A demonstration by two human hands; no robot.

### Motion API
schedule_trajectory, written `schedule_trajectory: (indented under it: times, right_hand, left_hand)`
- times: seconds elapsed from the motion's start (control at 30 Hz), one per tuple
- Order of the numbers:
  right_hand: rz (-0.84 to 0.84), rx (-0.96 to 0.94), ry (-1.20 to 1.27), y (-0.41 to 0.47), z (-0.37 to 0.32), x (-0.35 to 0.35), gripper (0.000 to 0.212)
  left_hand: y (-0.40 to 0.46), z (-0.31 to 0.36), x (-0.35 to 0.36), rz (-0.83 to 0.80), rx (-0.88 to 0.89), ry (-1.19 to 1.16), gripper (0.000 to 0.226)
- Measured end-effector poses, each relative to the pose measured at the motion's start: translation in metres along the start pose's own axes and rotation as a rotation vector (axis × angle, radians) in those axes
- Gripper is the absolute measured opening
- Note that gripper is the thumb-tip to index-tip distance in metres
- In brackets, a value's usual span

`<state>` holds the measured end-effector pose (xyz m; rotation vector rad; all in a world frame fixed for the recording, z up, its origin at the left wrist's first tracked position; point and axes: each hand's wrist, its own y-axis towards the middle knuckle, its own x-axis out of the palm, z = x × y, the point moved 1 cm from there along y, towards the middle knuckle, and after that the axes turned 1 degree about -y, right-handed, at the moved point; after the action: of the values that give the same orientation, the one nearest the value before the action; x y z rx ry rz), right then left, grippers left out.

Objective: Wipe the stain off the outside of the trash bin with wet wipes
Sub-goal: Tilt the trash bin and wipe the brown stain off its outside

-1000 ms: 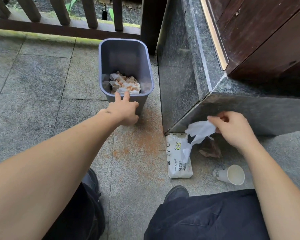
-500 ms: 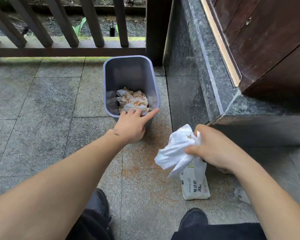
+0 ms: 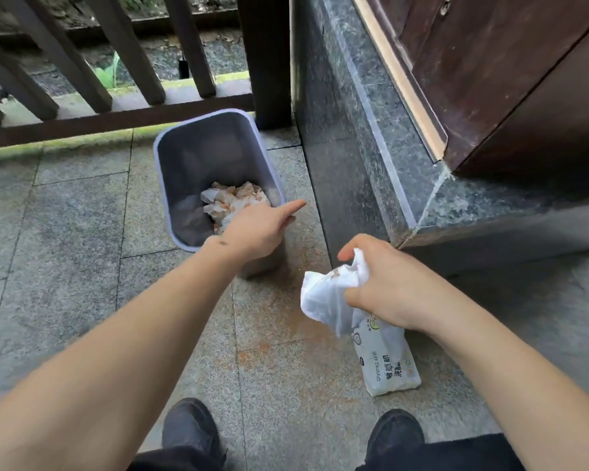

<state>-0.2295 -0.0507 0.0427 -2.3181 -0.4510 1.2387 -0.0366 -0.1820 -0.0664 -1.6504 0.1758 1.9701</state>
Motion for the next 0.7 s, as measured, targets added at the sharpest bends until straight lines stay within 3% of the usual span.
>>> schedule_trajectory:
  times: [0.13, 0.33, 0.6, 0.7]
  right_hand:
    - [0.021, 0.016, -0.034, 0.000, -0.002, 0.000, 0.013]
    - [0.075, -0.031, -0.048, -0.009, -0.007, -0.002, 0.027]
    - [0.074, -0.118, 0.090, -0.039, -0.041, -0.019, 0.030]
    - [0.232, -0.170, 0.237, -0.057, -0.062, -0.029, 0.033]
  left_hand:
    - [-0.010, -0.023, -0.036, 0.173, -0.103, -0.134, 0.047]
    - [-0.044, -0.061, -0.082, 0.470, -0.329, -0.456, 0.037]
    - [-0.135, -0.027, -0.101, 0.578, -0.558, -0.926, 0.026]
    - [-0.178, -0.014, -0.113, 0.705, -0.654, -0.961, 0.026]
